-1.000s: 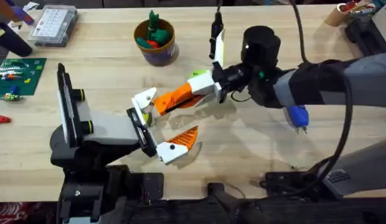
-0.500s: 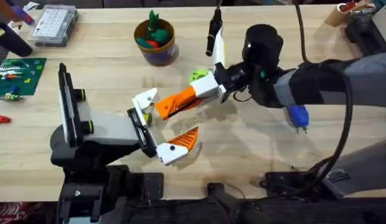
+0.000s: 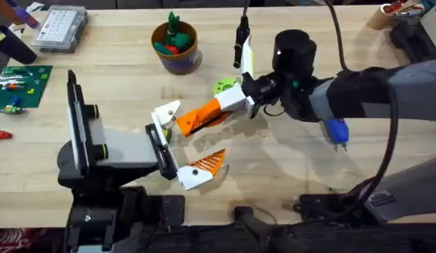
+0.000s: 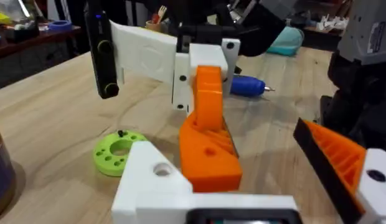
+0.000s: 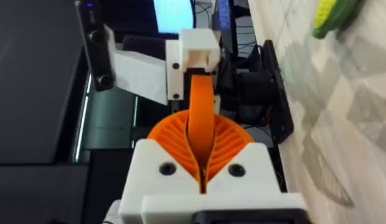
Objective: Pick up the gripper from the table and insert it into the empty holder that is missing its gripper. Then pick up a screw, insert it into the mounting hole, and use the screwdriver to tighten it. Finally, clean up the table by picking up the vegetable and placing it into the bucket.
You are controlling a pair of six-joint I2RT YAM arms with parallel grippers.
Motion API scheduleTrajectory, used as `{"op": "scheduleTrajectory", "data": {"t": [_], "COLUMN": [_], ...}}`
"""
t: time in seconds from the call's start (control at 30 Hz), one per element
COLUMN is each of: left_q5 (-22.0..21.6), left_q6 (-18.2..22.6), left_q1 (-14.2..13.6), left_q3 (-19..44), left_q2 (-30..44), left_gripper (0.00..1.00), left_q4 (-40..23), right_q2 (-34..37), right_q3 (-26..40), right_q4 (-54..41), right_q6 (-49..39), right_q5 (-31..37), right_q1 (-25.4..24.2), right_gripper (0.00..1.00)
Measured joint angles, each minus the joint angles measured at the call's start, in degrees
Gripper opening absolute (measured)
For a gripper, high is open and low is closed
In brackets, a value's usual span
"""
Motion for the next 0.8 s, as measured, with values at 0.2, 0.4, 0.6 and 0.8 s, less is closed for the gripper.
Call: {"op": "scheduleTrajectory", "data": {"t": [0.2, 0.4, 0.6, 0.8], "left_q5": [0.1, 0.1, 0.1, 0.0], "left_q6": [0.6, 0.8, 0.8, 0.8], "left_q1": [0.0, 0.0, 0.0, 0.0], "left_q3": [0.0, 0.0, 0.0, 0.0], "left_q2": [0.0, 0.0, 0.0, 0.0], "left_gripper": [0.986, 0.986, 0.986, 0.986], "left_q4": [0.0, 0.0, 0.0, 0.0], "right_q2": [0.0, 0.0, 0.0, 0.0], "right_q3": [-0.1, -0.1, -1.0, -1.1], "right_q4": [9.9, 9.3, 7.7, 7.6], "right_q6": [3.8, 3.3, 0.8, -1.1], "right_q5": [0.0, 0.7, 1.1, 2.1], "right_q1": [0.0, 0.0, 0.0, 0.0], "right_gripper": [0.017, 0.017, 0.017, 0.017]}}
